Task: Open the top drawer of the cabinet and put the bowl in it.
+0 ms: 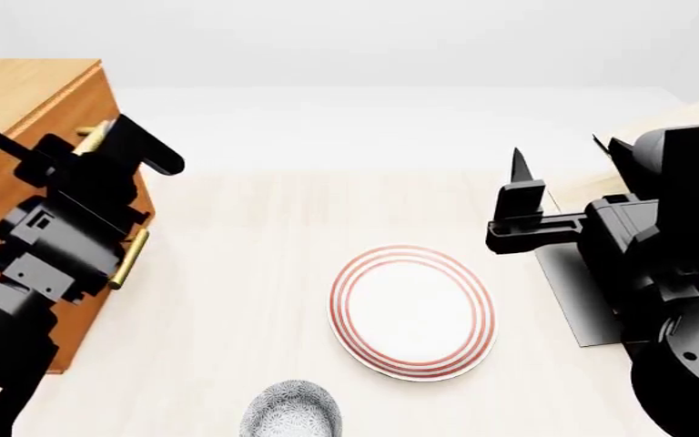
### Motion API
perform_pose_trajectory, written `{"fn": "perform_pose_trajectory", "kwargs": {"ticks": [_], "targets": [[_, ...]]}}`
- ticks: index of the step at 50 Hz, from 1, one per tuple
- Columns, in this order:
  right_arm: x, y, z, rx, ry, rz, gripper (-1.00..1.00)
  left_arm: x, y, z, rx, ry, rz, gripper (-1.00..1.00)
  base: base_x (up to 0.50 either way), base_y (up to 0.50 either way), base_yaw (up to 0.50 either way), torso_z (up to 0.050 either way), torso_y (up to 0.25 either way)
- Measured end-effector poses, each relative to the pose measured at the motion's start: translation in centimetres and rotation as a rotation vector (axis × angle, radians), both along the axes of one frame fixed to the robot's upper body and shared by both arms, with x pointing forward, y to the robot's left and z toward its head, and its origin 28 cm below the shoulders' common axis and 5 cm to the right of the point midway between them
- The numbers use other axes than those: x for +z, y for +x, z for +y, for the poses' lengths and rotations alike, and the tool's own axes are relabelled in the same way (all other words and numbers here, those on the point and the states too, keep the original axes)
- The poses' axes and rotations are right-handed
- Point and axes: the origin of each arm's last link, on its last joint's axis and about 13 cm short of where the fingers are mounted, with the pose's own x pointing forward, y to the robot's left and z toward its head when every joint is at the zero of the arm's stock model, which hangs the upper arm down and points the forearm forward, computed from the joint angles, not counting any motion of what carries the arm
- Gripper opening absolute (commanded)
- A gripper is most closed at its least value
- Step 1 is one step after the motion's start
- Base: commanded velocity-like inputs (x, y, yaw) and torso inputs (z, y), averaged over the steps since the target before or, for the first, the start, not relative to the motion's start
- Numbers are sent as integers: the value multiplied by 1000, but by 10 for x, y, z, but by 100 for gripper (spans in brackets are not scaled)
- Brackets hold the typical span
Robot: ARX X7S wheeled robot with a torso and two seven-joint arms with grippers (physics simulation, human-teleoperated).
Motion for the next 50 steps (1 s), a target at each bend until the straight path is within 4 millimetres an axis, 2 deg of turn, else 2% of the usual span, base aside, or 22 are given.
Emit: {"fn": "perform_pose_trajectory", "kwargs": {"ticks": [24,50], "targets": [[-1,0,-1,0,6,0,100,-3,-4,-12,-59,27,-4,-100,0,0,0,0,0],[0,-2,-3,3,23,-6,100,-2,-11,-38,-193,38,-4,-100,0,0,0,0,0]]}}
